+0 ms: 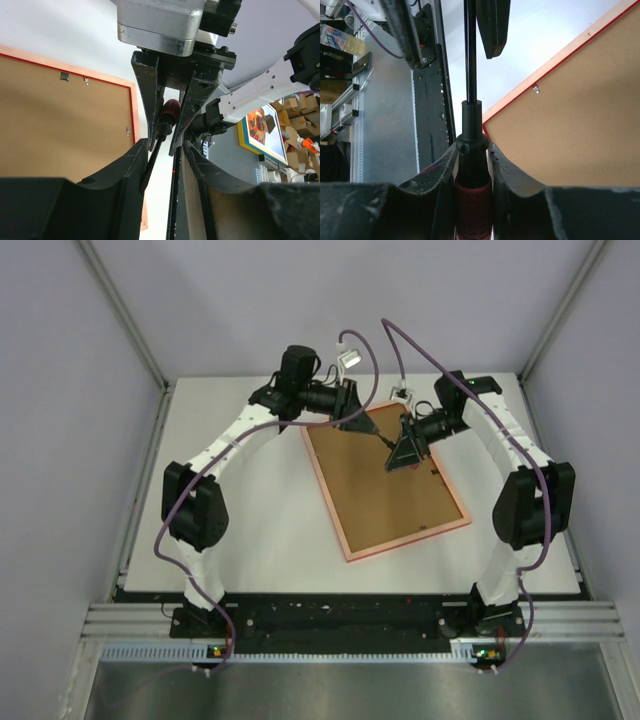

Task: Take the photo out of the frame
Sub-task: Adjust the screwdriver.

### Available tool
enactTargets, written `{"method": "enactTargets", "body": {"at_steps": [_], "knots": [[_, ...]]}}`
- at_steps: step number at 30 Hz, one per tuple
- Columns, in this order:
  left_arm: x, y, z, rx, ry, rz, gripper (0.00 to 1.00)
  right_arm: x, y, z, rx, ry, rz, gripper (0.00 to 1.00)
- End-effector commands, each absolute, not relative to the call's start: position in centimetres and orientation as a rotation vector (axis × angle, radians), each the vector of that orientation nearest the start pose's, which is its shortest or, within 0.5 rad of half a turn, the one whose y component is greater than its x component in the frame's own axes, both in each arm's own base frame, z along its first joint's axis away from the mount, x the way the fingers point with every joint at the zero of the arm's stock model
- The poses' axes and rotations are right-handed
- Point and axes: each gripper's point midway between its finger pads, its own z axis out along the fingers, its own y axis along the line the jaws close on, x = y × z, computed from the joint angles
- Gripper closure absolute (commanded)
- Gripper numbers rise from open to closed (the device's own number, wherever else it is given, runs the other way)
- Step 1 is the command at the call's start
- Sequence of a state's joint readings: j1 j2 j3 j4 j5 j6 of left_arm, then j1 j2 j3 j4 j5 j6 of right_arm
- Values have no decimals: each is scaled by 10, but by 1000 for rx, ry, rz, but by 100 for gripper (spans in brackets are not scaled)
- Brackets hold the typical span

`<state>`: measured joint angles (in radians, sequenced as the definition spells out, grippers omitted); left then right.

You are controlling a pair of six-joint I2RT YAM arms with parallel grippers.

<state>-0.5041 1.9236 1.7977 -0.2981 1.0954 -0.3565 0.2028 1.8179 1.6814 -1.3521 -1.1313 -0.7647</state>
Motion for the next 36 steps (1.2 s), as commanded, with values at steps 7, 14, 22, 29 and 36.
{"method": "enactTargets", "body": {"at_steps": [7,14,22,29,36], "knots": [[333,-372,305,988,1848,-1607,66,272,212,246,-1190,2008,1482,100],[337,-374,304,983,1853,-1572,78,270,213,247,-1204,2007,1484,100],[343,-375,308,965,1846,-1555,66,258,218,242,-1268,2031,1468,100],[341,-376,308,974,1842,-1568,80,260,219,247,-1271,2021,1453,100],[337,-377,306,990,1853,-1569,100,264,219,248,-1281,2018,1433,100]]}}
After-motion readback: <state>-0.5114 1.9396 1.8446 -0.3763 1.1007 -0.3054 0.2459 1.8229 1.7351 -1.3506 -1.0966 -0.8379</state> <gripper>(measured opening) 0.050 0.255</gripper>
